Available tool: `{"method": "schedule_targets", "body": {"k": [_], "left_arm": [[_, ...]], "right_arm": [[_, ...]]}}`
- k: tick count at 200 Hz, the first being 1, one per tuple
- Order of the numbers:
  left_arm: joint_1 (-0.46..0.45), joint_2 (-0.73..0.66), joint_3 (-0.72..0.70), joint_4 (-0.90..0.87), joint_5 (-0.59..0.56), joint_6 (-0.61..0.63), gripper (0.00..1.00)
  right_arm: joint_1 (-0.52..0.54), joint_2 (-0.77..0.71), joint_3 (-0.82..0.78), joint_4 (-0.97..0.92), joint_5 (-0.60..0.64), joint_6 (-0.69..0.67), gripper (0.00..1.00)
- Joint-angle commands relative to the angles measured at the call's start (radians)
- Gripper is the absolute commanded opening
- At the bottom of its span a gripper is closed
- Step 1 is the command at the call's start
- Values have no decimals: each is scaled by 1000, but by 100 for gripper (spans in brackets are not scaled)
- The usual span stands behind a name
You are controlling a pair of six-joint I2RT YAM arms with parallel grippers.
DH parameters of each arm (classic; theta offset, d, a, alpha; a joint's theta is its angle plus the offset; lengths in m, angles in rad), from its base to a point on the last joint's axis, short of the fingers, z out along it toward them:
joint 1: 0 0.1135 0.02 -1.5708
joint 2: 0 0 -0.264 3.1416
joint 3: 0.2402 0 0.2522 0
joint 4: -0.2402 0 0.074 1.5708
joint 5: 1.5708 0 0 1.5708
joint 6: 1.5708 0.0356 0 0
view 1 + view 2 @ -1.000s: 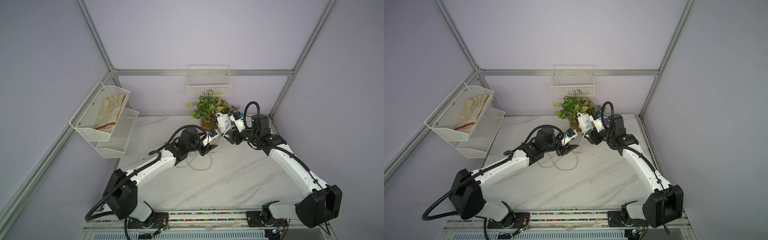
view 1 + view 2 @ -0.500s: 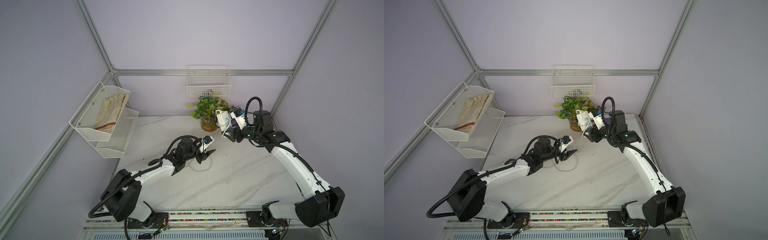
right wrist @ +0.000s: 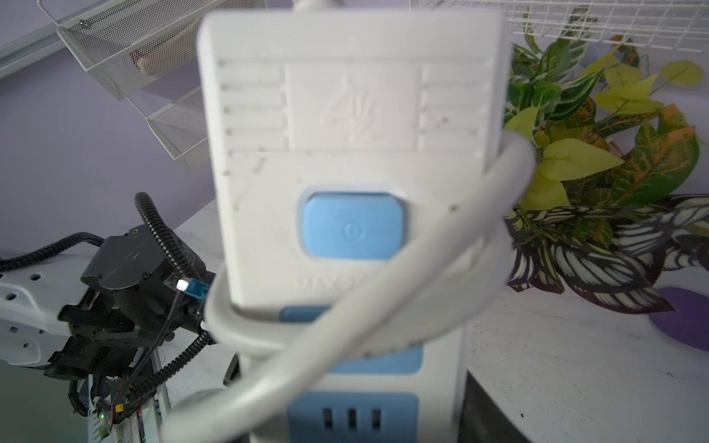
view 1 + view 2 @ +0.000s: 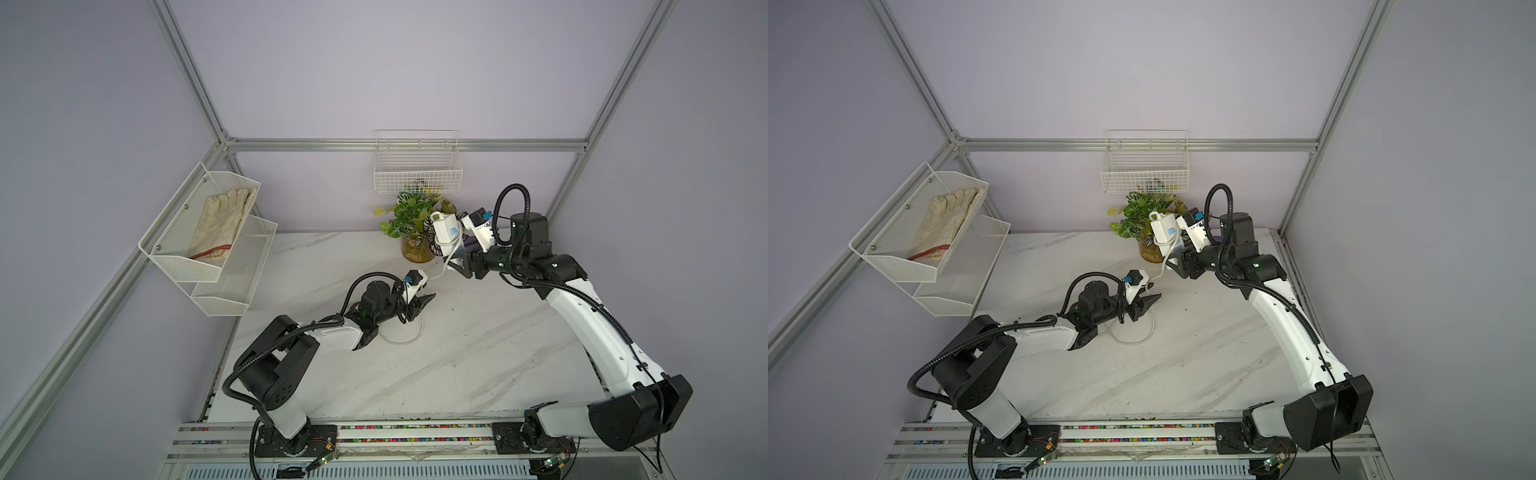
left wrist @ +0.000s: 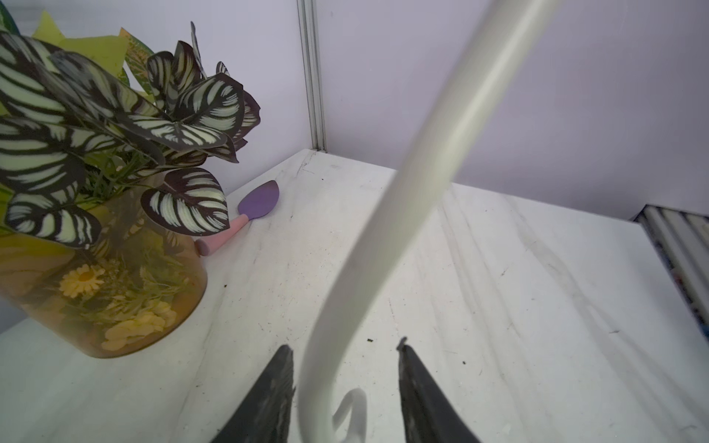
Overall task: Wrap the cord around the power strip
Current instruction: Wrap the power cord around the power strip.
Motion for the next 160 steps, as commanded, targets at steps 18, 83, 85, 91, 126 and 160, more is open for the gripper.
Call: {"method": "schedule_targets", "body": {"k": [18, 83, 85, 91, 126, 160], "left_arm": [[5, 16, -7, 121, 5, -28, 13], [77, -4, 40, 1, 21, 43, 0], [81, -6, 41, -2, 23, 43, 0], [94, -6, 48, -11, 31, 46, 0], [167, -8, 125, -125, 93, 93, 0], [209, 33, 246, -252, 136, 157, 0]], "right_arm": [[-6, 25, 46, 17, -64, 3, 0], [-46, 7, 52, 13, -199, -13, 0], [-47, 6, 50, 13, -202, -14, 0], [-48, 7, 48, 13, -215, -17, 0], [-49, -32, 22, 3, -309, -49, 0], [-48, -85, -36, 21, -434, -120, 0]]}}
